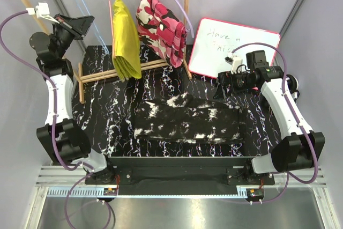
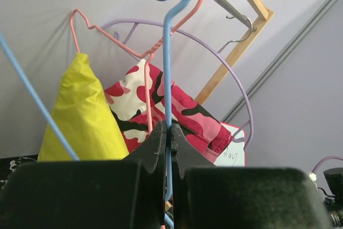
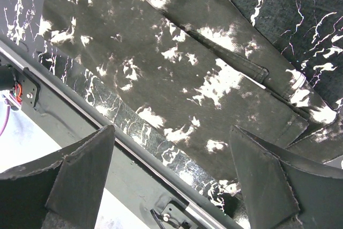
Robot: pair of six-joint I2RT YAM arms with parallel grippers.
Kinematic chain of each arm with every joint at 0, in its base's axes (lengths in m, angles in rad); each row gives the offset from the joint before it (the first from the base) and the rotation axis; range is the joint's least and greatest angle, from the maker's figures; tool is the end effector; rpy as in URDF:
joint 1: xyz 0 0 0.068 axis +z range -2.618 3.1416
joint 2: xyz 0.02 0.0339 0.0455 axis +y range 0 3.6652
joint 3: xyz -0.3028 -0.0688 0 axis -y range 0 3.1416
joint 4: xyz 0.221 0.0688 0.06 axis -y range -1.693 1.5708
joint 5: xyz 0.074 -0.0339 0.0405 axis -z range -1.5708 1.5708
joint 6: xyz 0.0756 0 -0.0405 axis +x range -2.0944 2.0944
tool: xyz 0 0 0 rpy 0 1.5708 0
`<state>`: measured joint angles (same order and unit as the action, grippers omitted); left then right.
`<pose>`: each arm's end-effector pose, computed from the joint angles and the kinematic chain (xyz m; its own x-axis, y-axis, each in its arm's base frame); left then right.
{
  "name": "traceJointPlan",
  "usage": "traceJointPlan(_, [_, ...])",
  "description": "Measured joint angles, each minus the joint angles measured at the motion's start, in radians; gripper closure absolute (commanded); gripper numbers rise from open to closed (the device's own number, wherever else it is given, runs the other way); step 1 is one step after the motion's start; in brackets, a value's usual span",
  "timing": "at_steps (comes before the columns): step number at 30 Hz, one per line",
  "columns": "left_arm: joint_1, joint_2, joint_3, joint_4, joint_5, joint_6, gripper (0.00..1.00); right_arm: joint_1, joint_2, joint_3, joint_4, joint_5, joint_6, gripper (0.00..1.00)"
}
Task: Place the trousers on the hanger
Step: Grab a hanger with the left arm
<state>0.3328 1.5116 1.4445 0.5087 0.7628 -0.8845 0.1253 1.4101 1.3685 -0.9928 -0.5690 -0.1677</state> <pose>0.3412 0.0627 0.5158 -0.0181 -0.5979 -0.8013 0.5369 0.6703 -0.5123 0.2580 0.0736 0.3448 -0.7777 -0.2397 -0.5812 -0.5155 0.7723 0.3713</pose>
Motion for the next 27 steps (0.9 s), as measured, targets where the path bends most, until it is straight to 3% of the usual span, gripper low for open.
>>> traceJointPlan(5, [0.024,-0.063,-0.067,-0.006,0.040,0.013,1.00,0.000,0.000,0.000,0.000,0.000,-0.001,0.06])
traceJointPlan(10, [0.038,-0.319,-0.292,-0.076,0.068,0.051,1.00,0.000,-0.001,0.000,0.000,0.003,-0.008,0.03])
traceJointPlan(20, [0.037,-0.996,-0.551,-0.502,0.057,0.183,1.00,0.000,-0.001,0.053,-0.055,-0.013,-0.083,0.00])
traceJointPlan(27, [0.029,-1.147,-0.676,-0.690,0.210,0.285,1.00,-0.001,-0.004,0.064,-0.080,-0.176,-0.120,0.00])
